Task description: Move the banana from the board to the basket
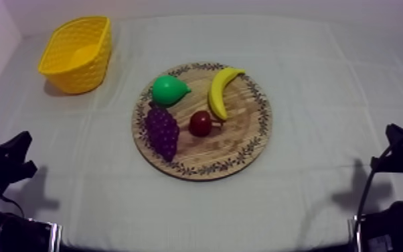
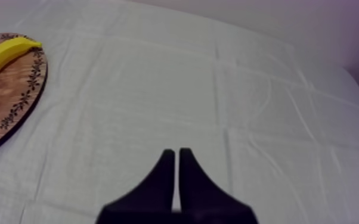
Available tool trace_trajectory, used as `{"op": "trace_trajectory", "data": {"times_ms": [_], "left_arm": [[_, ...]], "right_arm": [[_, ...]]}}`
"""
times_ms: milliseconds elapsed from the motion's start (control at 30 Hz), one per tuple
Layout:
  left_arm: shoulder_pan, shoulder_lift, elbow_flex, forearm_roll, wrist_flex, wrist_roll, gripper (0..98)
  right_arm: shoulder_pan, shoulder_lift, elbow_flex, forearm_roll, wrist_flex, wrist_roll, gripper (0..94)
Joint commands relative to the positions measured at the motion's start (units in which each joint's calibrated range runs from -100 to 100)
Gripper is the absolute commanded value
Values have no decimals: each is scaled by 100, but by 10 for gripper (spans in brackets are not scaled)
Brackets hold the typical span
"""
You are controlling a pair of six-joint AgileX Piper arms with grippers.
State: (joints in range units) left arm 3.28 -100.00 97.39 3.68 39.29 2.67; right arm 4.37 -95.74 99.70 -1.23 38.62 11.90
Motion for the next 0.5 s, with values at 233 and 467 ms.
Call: {"op": "trace_trajectory", "data": {"times_ms": [233, 467], "left_arm": [[1, 0, -7, -4, 8, -43, 1], [1, 0, -15, -4, 29, -47, 1]], "right_arm": [[0, -2, -3, -1, 1, -1, 4], [0, -2, -3, -1, 1, -1, 4]]}}
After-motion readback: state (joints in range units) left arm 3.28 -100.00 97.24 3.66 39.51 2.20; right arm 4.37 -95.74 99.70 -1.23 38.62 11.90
